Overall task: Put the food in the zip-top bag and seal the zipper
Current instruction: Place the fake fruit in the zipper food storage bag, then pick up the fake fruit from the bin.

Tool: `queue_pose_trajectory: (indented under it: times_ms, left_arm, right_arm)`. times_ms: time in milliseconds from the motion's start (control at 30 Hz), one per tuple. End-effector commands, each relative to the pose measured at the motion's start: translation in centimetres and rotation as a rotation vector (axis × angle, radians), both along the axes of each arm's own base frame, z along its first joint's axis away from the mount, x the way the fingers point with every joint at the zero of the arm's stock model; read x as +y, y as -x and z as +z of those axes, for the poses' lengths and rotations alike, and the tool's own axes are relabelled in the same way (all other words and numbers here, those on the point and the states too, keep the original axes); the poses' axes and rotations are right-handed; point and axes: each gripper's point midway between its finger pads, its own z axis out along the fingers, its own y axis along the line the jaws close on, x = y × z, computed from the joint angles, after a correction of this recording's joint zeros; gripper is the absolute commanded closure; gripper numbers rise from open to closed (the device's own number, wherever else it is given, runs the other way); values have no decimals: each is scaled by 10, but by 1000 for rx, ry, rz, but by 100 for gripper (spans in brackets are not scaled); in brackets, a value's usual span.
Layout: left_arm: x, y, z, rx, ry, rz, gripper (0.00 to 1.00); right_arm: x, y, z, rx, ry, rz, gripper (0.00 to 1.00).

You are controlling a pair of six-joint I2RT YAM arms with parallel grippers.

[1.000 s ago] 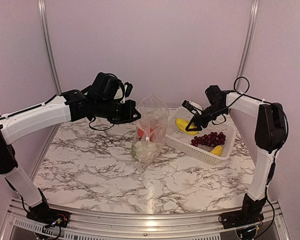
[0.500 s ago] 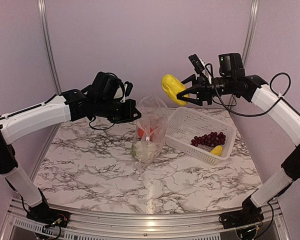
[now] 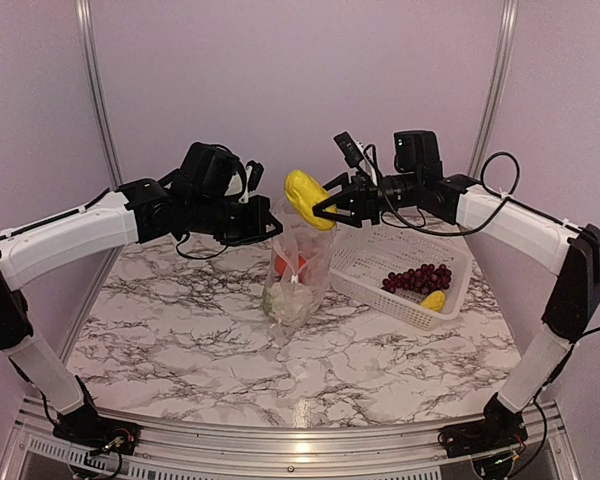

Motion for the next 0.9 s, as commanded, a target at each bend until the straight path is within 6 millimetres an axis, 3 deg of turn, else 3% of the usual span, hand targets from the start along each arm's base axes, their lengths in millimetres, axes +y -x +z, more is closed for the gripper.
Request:
queue_pose_trajectory:
  times_ms: [0,133,200,467,667,867]
  left_arm:
    - [6,4,12,-25,28,7,100]
    - [6,3,11,-23,26,7,100]
    - [6,3,11,-24,28,7,100]
    - [6,3,10,-27,19,4,100]
    - [7,2,17,-47,28,6,100]
    - [8,1,19,-59,17,4,100]
  right_arm:
    - [12,3,17,-61,-33,-7,41]
    - [15,2,15,-91,-4,-38,23]
    - [13,1,18,-107,-5,-56,18]
    - [-8,-2,38,-131,15,-118,20]
    - [-61,-33,25,-91,83,-245,25]
    - [-124,-62,-16,-93,260,-410,28]
